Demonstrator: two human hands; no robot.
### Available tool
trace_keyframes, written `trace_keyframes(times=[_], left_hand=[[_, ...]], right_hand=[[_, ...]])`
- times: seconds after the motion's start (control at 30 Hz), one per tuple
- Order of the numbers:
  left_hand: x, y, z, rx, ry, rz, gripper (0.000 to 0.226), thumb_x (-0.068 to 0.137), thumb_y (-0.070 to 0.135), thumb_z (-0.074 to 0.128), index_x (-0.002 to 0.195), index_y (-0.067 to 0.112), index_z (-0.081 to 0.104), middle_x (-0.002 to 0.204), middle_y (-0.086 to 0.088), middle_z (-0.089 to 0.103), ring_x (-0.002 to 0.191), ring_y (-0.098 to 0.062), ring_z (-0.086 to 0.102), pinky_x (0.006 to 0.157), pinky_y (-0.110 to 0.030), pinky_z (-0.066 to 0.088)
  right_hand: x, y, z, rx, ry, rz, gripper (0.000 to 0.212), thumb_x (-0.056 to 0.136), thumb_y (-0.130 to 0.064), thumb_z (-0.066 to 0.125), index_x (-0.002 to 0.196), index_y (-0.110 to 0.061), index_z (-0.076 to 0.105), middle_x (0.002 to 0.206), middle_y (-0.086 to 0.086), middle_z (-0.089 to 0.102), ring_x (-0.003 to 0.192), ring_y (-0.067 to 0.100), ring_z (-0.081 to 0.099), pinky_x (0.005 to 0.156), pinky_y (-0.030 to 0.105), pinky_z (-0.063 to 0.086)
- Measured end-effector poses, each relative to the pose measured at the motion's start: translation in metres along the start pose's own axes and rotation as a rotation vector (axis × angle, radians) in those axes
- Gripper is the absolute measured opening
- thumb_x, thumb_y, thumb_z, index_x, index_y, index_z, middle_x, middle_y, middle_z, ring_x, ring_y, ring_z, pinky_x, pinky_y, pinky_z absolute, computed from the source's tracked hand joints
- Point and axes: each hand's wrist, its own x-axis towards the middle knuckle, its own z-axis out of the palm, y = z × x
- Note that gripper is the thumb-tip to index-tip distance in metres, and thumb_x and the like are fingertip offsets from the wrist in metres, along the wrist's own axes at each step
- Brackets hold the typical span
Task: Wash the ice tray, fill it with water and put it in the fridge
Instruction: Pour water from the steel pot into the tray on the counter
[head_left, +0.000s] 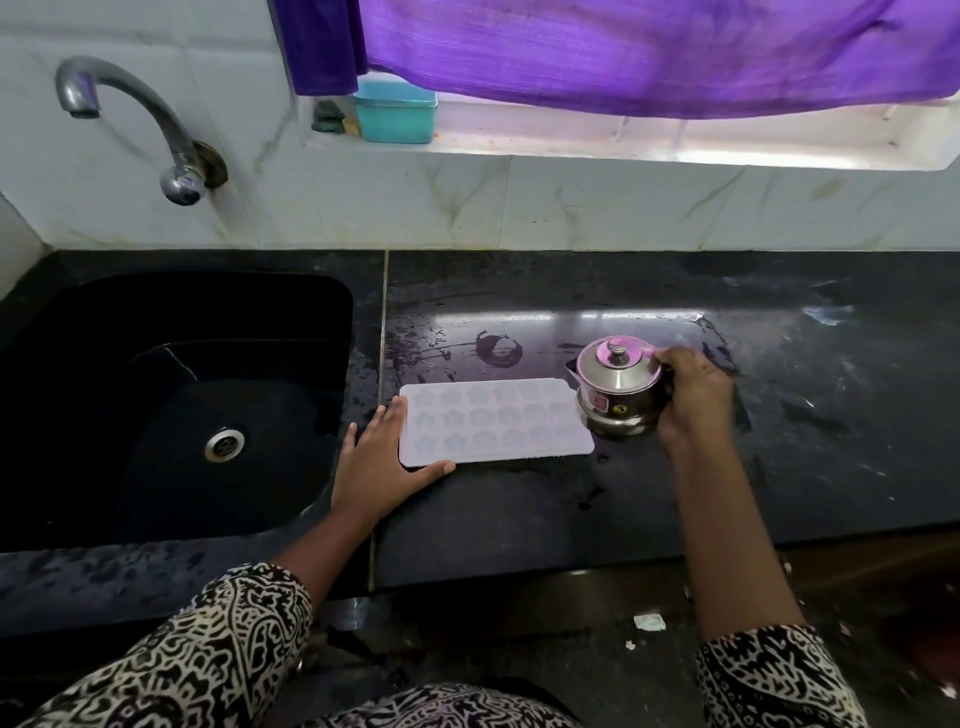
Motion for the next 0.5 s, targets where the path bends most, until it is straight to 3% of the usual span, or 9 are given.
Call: trace_keyframes(times=[0.2, 0.33, 0.5], left_hand=[[0.001, -0.001, 0.001, 0.003, -0.013, -0.007, 0.121, 0.06, 0.095, 0.032, 0.156, 0.024, 0.008, 0.162, 0.008, 0.016, 0.149, -0.009, 0.011, 0.121, -0.041, 0.005], [0.002, 0.001, -0.001, 0.0, -0.017, -0.003, 0.122, 0.059, 0.096, 0.032, 0.156, 0.025, 0.008, 0.162, 0.009, 0.016, 0.149, -0.007, 0.01, 0.121, -0.039, 0.005], [0.0, 0.005, -0.004, -0.012, -0.006, -0.017, 0.12, 0.06, 0.093, 0.034, 0.156, 0.024, 0.011, 0.162, 0.01, 0.018, 0.149, -0.007, 0.012, 0.121, -0.039, 0.005]], right_hand=[[-0.005, 0.015, 0.027, 0.131, -0.027, 0.11, 0.028, 0.081, 0.008, 0.052, 0.06, -0.01, 0.048, 0.038, -0.009, 0.049, 0.035, 0.002, 0.046, 0.039, 0.012, 0.037], [-0.001, 0.029, 0.051, 0.139, -0.069, 0.195, 0.025, 0.081, 0.005, 0.055, 0.063, -0.01, 0.049, 0.045, -0.003, 0.049, 0.041, 0.006, 0.046, 0.045, 0.018, 0.038], [0.017, 0.051, 0.091, 0.164, -0.145, 0.258, 0.027, 0.082, 0.005, 0.056, 0.062, -0.012, 0.051, 0.04, -0.009, 0.048, 0.038, 0.002, 0.043, 0.042, 0.016, 0.036]])
